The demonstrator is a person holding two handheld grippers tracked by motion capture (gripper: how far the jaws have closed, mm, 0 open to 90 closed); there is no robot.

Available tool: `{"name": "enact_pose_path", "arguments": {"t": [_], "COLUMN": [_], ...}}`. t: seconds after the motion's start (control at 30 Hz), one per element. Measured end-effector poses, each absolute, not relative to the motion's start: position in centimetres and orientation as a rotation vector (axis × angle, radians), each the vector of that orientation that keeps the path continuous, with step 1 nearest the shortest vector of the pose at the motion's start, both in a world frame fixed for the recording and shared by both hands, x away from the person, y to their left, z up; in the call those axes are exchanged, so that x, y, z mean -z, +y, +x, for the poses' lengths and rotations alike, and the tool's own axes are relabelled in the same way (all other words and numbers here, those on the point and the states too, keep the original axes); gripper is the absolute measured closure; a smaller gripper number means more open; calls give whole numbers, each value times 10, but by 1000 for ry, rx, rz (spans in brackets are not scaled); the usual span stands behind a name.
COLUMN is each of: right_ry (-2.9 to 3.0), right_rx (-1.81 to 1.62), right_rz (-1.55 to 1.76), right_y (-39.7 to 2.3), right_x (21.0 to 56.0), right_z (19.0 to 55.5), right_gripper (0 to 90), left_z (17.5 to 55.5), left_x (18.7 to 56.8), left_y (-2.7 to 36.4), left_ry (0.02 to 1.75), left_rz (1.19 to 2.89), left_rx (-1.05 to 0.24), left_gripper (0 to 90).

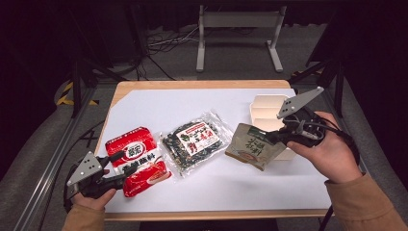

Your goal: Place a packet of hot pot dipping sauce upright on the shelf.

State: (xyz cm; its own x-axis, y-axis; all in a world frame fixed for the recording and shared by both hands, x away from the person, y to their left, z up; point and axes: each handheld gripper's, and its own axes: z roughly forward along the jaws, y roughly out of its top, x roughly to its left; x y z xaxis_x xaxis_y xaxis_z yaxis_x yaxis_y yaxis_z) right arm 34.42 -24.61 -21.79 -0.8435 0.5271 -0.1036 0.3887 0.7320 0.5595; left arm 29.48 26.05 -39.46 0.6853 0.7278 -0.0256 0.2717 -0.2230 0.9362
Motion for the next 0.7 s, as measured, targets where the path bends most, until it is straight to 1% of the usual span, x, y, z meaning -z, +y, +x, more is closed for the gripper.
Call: {"name": "enact_pose_path", "arguments": {"t": [0.37, 0.7], "right_ry": [2638, 2583], "right_rx": [-746, -687], "right_rz": [638, 565], "right_y": [-251, -256], "right_x": [199, 185], "right_z": [359, 383], "right_gripper": [900, 900], "left_z": [290, 289], "left_x": [396, 396], "left_y": [265, 267], "left_ry": [814, 820], "left_rz": [1791, 1788], "left_rx": [-527, -532], "left_gripper": [346, 346]}}
